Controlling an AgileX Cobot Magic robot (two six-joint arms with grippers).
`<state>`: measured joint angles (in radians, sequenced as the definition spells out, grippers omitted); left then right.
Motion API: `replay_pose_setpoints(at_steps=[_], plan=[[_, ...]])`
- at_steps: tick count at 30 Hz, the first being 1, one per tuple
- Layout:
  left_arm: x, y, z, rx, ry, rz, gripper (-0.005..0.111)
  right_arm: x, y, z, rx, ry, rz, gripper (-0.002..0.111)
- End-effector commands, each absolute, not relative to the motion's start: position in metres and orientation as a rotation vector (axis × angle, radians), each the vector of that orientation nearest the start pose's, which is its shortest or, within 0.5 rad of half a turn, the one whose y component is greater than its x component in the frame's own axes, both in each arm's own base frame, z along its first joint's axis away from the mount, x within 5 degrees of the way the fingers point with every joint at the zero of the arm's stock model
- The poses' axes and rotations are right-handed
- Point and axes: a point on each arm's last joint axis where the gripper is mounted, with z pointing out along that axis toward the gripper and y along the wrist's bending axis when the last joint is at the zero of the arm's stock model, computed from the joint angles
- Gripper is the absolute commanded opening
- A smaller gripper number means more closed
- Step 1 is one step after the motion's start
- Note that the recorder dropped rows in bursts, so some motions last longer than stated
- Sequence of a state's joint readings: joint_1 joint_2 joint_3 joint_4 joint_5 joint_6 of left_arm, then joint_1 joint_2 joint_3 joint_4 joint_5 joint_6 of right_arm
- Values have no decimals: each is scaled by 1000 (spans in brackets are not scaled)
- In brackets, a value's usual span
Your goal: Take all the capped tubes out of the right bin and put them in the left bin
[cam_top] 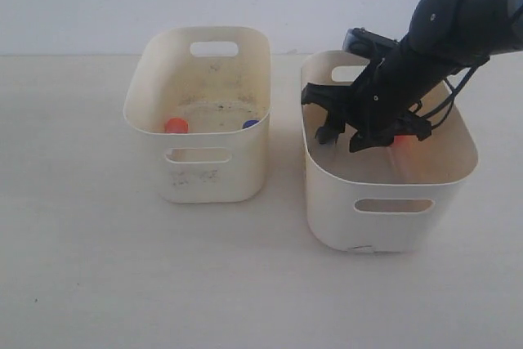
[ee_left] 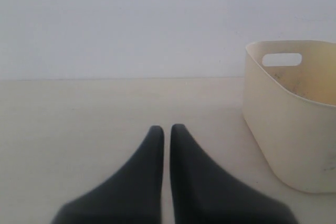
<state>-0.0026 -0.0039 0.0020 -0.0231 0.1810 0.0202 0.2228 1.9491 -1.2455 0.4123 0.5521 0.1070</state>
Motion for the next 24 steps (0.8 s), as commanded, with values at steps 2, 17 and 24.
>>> replay_pose_setpoints(at_steps=[2, 17, 24], plan=[[56, -1, 197, 3, 1658, -19, 4, 382, 105, 161, 235, 2755, 469, 73], [56, -1, 197, 3, 1658, -19, 4, 382, 105, 161, 217, 2755, 464, 73], [56, -1, 197, 3, 1658, -19, 4, 382, 105, 161, 218, 2753, 464, 73]])
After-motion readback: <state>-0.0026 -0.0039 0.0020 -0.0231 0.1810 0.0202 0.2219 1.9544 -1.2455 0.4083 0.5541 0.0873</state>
